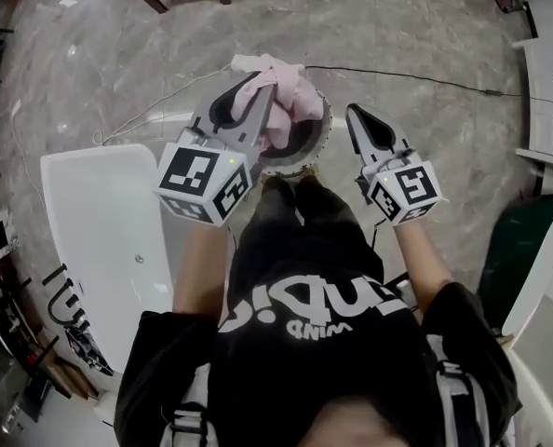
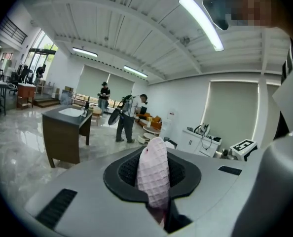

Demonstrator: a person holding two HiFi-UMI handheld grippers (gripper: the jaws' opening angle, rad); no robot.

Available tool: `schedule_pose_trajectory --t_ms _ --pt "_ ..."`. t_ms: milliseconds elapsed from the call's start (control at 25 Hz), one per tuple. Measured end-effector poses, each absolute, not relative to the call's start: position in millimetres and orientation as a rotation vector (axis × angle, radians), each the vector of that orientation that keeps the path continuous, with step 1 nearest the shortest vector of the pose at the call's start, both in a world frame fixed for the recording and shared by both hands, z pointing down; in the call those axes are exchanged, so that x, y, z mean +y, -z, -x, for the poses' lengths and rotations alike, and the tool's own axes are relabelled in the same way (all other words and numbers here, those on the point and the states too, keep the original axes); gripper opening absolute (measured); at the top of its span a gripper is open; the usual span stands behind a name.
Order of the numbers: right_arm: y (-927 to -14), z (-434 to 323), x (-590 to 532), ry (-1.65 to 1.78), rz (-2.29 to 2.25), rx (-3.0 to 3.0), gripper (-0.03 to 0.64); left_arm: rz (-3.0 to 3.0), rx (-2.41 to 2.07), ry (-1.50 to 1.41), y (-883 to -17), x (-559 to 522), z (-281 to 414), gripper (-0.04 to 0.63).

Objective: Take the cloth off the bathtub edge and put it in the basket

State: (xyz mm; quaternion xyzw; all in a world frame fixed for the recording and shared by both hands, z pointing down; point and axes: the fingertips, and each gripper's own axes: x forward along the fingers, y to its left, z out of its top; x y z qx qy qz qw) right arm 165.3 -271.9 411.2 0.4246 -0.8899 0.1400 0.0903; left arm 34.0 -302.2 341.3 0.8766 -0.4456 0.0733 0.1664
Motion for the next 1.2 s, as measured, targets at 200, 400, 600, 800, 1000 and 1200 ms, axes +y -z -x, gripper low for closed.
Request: schedule_pose_trajectory --t_ms 200,400,600,800,1000,1200 --pt "-463.9 -166.8 -272.7 -0.453 -1.206 -2.604 0.011 -2.448 -1.258 -0.25 -422.2 -305.2 -35.6 0.057" --pt "-537.5 -156.8 -277.7 -0.521 -1.204 -2.548 0.011 -2.395 -1.229 -0.256 -514.4 -309.4 -33.1 0.057" --pt "-587.2 -141.0 -281.5 -0.598 -1.206 -2.538 0.011 -2.336 -1.234 -0.277 -585.4 -313.7 -33.4 0.057" --pt "-601.1 -136.0 -272.6 -0.648 -1.189 -2.538 0.011 -2.302 -1.251 -0.321 -610.7 -302.5 -35.4 0.057" --pt "-600.5 -134.3 -275.4 -0.669 -1.194 -2.536 0.011 -2.277 -1.243 -0.33 -616.3 -301.2 -32.7 0.06" --pt "-596.5 -127.4 -284.2 -0.673 -1.197 -2.539 0.011 -2.219 -1.251 -0.438 -642.5 -297.6 -23.5 0.103"
